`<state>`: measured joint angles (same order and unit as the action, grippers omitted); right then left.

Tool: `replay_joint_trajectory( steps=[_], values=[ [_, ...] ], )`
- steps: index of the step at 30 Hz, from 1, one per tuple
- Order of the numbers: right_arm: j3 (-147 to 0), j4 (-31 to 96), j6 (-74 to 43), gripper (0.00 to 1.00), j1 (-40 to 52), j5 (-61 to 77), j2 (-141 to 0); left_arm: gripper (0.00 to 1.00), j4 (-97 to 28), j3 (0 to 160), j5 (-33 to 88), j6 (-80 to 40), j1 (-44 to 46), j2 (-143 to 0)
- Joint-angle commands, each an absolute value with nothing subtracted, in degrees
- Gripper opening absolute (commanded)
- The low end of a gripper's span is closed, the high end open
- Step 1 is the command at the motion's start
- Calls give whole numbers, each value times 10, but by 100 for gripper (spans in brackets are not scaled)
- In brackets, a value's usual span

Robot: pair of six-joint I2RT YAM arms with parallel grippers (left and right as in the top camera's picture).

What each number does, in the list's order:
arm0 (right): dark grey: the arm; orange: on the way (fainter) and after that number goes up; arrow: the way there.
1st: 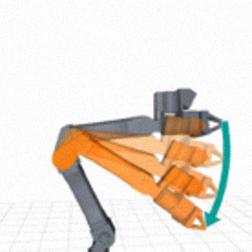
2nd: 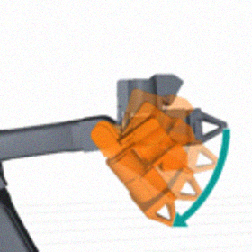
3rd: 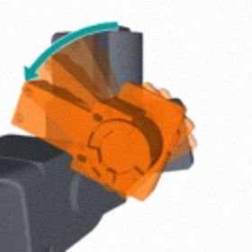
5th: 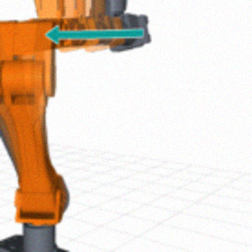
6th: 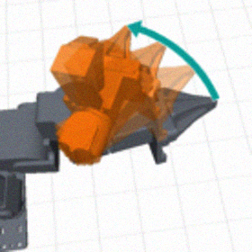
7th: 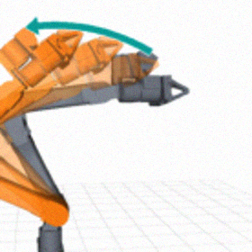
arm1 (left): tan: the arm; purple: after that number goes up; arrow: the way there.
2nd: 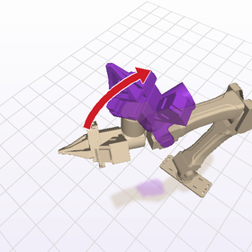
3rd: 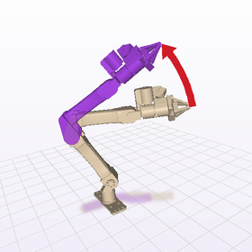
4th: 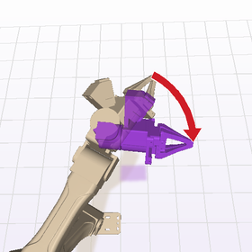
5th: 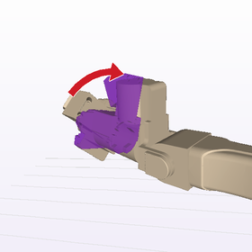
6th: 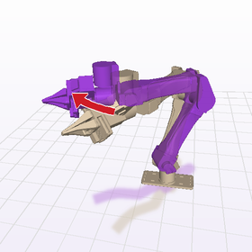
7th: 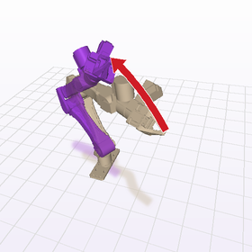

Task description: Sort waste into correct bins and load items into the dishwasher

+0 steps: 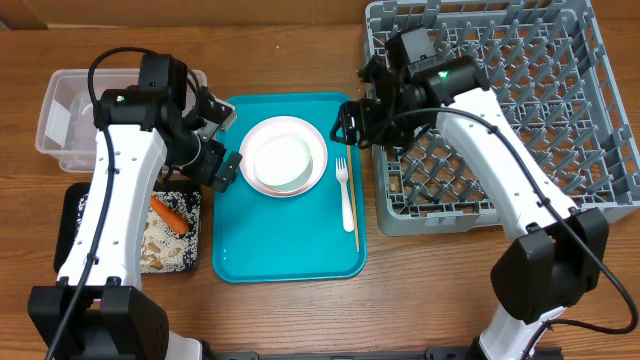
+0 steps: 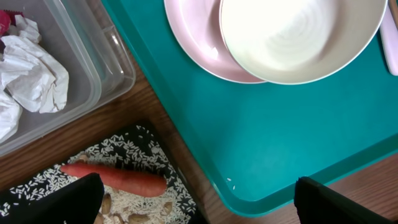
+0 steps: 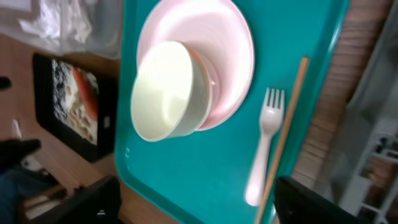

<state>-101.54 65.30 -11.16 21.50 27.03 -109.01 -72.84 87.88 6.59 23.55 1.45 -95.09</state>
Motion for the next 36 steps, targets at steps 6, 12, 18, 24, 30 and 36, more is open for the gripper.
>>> replay_joint_trajectory(
  steps=[6, 12, 18, 24, 30, 36],
  values=[
    [-998, 581, -188, 74, 289, 136, -1076, 100, -728, 886, 64, 236, 12, -944],
    [-976, 544, -215, 71, 353, 0, -1086, 100, -728, 886, 64, 236, 12, -944],
    [-976, 542, -228, 70, 384, -58, -1131, 100, -728, 886, 64, 236, 12, -944],
    [-976, 525, -228, 64, 385, -50, -1180, 100, -728, 886, 64, 236, 12, -944],
    [-976, 521, -228, 37, 385, -44, -1186, 100, -728, 886, 64, 236, 12, -944],
    [-976, 519, -228, 16, 385, -44, -1186, 100, -728, 886, 64, 236, 12, -944]
  ],
)
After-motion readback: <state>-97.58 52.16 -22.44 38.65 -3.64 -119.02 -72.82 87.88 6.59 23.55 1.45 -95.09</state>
